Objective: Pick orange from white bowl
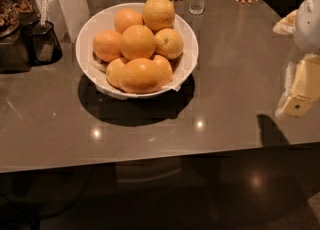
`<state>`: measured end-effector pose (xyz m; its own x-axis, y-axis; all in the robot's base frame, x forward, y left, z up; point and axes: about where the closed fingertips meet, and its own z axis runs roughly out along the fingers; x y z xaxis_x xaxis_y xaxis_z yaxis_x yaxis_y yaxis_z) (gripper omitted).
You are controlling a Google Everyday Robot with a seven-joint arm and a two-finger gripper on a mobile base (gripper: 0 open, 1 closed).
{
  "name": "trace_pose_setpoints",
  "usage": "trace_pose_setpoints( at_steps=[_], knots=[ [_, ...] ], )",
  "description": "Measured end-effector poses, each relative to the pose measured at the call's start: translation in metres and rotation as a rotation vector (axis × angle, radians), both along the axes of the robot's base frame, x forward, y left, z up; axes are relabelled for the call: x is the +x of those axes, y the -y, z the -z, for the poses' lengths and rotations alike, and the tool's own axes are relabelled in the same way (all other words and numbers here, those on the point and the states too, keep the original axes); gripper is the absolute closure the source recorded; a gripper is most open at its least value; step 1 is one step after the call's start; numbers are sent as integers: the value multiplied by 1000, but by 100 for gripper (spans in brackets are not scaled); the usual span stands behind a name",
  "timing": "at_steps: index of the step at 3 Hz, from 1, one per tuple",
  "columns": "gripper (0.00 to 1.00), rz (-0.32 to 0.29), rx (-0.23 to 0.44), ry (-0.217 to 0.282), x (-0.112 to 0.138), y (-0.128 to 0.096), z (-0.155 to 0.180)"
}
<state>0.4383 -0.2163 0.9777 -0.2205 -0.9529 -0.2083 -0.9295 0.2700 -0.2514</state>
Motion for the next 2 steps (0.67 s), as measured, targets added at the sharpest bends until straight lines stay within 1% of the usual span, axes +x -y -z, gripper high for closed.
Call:
trace_pose_setpoints(
  at_steps=[1,2],
  knots=[
    [0,-1,0,0,0,0,0],
    [0,-33,26,15,14,-10,-3]
  ],
)
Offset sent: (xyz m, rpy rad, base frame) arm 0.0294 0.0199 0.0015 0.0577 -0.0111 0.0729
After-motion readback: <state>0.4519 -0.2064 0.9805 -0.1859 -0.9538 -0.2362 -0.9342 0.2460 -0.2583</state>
